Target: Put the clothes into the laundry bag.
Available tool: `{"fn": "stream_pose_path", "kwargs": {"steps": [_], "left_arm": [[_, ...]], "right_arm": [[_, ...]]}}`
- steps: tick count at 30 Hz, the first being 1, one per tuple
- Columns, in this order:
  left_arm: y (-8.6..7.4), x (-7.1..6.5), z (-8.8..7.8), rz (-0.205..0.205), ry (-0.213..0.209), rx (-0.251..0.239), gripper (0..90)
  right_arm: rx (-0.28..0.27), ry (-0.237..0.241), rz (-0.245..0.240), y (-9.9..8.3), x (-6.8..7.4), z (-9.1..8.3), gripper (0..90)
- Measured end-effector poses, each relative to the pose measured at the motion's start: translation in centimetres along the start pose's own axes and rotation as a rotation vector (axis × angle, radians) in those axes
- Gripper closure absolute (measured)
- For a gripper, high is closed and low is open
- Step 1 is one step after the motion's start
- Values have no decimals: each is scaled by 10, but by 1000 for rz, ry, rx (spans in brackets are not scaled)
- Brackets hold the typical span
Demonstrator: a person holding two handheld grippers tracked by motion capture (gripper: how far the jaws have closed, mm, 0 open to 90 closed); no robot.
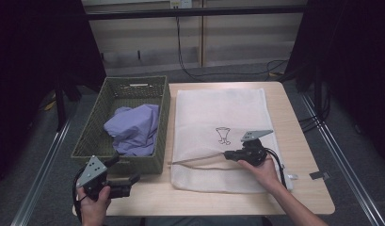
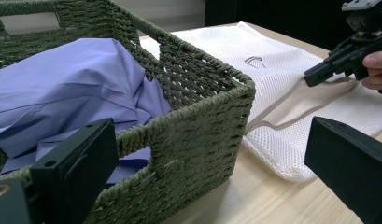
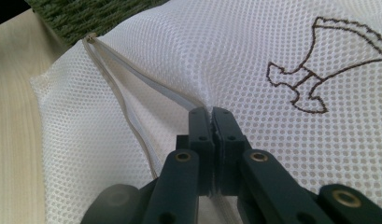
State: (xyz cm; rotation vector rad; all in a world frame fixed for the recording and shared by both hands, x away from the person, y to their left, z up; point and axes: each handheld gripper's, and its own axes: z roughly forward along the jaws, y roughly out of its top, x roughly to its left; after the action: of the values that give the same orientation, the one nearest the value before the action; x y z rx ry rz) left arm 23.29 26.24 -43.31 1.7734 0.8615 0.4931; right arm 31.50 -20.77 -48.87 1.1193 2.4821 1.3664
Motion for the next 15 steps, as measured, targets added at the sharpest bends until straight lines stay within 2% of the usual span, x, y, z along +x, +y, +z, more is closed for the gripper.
{"fn": "stream_pose_path", "kwargs": {"steps": [6,15], "left_arm": [[1,-4,0,17,-9,11,27],[1,-4,0,14,1,3,28]], "right_arm": [[-30,-4,-11,3,2,-6,882],[-89,1,0,8,3,-16,883]]}}
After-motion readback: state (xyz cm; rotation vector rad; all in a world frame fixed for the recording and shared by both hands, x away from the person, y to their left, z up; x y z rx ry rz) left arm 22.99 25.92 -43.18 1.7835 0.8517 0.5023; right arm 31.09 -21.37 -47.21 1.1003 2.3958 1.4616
